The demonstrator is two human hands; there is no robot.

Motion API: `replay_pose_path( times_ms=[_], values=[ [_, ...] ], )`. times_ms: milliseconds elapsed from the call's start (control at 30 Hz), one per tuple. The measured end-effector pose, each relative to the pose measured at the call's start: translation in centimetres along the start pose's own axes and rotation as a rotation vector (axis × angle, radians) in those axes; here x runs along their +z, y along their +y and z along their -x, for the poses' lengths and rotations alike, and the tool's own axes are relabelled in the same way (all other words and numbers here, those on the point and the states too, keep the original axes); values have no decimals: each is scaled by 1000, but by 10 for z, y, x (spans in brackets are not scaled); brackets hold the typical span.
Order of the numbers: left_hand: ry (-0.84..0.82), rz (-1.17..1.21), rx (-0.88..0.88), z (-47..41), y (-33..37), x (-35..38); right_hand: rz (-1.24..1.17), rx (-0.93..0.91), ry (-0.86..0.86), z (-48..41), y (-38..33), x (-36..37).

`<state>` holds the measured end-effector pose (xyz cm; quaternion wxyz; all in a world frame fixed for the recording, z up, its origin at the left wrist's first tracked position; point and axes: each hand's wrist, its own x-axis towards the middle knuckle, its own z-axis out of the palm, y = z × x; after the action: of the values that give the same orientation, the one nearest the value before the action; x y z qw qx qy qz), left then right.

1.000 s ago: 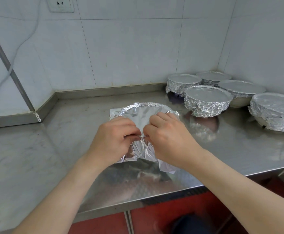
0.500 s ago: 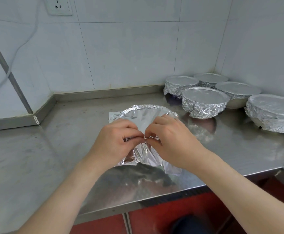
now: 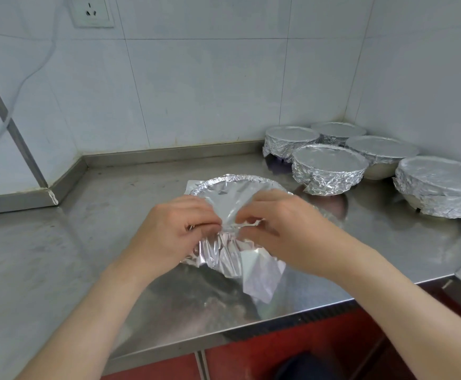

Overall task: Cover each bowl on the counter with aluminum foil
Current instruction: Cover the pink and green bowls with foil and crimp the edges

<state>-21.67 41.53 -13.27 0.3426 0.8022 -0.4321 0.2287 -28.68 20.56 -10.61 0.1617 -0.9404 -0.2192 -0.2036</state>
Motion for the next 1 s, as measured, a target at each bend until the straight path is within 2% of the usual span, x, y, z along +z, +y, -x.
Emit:
replay_pose_path(
  times_ms=[67, 133, 233, 367, 567, 633, 1000],
  values=[
    [36, 41, -123, 2, -2, -4, -30, 21, -7, 5, 8, -10],
    [56, 48, -148, 2, 2, -2, -37, 37, 9, 8, 13, -11],
    [60, 50, -71, -3, 16, 5, -45, 16, 42, 10, 9, -6],
    [39, 76, -52, -4, 24, 17, -35, 5, 26, 9, 7, -3],
    [30, -4, 27, -2, 19, 25, 253, -85, 88, 10, 6, 6],
    [33, -48, 69, -2, 17, 27, 284, -99, 100, 10, 6, 7],
    [44, -131, 144, -8, 11, 34, 108, -81, 26, -5, 18, 13]
  ],
)
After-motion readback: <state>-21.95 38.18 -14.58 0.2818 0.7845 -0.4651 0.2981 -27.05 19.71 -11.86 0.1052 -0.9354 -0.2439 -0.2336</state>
